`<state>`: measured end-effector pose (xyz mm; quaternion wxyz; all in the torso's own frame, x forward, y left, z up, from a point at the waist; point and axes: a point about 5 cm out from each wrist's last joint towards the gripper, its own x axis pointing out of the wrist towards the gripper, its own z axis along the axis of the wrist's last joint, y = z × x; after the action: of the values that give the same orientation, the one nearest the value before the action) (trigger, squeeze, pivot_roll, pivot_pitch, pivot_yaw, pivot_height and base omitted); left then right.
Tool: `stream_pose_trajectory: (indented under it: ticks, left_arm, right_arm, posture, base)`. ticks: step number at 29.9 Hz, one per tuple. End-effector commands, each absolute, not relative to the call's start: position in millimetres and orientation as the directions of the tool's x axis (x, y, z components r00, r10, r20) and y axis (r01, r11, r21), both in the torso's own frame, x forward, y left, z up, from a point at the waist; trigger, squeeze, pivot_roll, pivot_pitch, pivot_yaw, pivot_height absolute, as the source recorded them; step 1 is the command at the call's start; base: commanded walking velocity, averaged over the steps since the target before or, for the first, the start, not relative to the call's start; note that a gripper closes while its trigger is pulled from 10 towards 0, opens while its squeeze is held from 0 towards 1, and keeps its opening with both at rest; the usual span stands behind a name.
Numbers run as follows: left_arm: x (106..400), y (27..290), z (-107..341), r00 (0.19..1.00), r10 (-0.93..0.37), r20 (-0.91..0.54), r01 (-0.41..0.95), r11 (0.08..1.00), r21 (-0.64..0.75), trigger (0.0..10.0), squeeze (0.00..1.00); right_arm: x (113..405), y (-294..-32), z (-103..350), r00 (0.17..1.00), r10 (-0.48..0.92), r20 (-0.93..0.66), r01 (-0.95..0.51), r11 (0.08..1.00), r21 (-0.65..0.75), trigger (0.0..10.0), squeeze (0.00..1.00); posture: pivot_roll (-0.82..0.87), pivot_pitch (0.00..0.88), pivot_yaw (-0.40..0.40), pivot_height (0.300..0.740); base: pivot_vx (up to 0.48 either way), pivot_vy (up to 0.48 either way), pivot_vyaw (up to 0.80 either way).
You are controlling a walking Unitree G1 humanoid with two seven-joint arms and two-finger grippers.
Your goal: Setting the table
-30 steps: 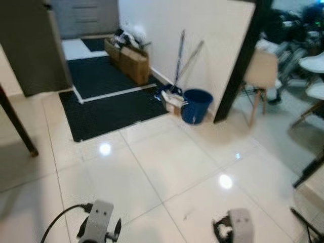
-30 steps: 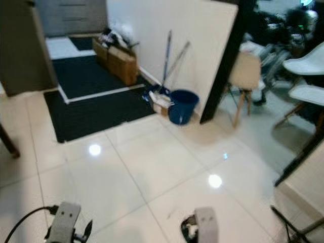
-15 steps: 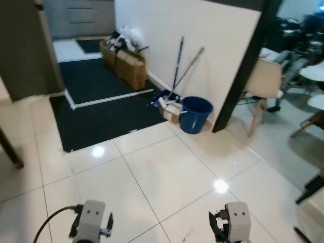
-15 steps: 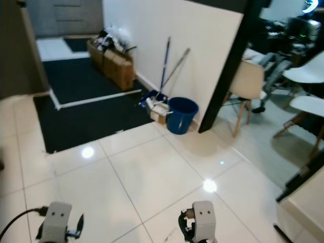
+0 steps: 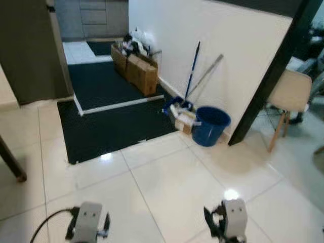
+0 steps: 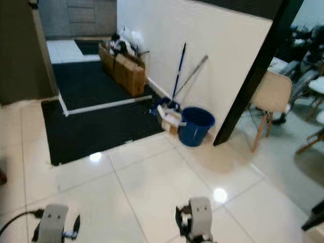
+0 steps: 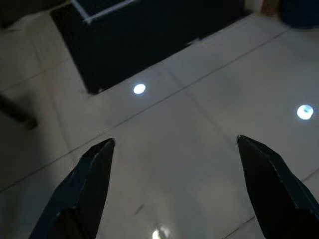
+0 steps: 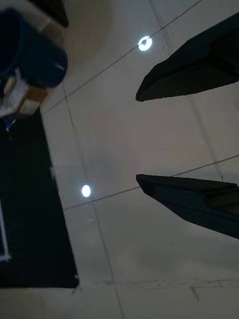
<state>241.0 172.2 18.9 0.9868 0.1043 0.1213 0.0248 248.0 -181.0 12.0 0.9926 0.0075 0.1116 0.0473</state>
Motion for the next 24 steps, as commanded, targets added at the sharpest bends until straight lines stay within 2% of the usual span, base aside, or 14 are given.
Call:
stream_pose_trajectory:
  ticks: [1, 12, 24]
  left_arm:
    - [235.3, 176.9, 12.1, 0.961, 0.076, -0.266, -0.010, 0.971, 0.240, 10.0, 0.00]
    - [239.7, 176.5, 12.2, 0.961, 0.057, -0.269, 0.013, 0.968, 0.249, 10.0, 0.00]
    - [241.9, 176.3, 12.2, 0.962, 0.045, -0.269, 0.026, 0.967, 0.255, 10.0, 0.00]
  right_arm:
    - [242.0, -175.2, 5.8, 0.959, 0.136, -0.248, -0.122, 0.990, 0.070, 10.0, 0.00]
    - [235.9, -169.0, -1.3, 0.927, 0.238, -0.290, -0.181, 0.961, 0.210, 10.0, 0.00]
    - [242.5, -180.1, 4.5, 0.938, 0.212, -0.274, -0.156, 0.964, 0.214, 10.0, 0.00]
  posture:
    - [0.09, 0.064, -0.014, 0.740]
    - [0.08, 0.062, 0.002, 0.740]
    - [0.08, 0.054, 0.004, 0.740]
  base:
    - [0.480, 0.000, 0.00]
    - [0.480, 0.000, 0.00]
    - [0.480, 0.000, 0.00]
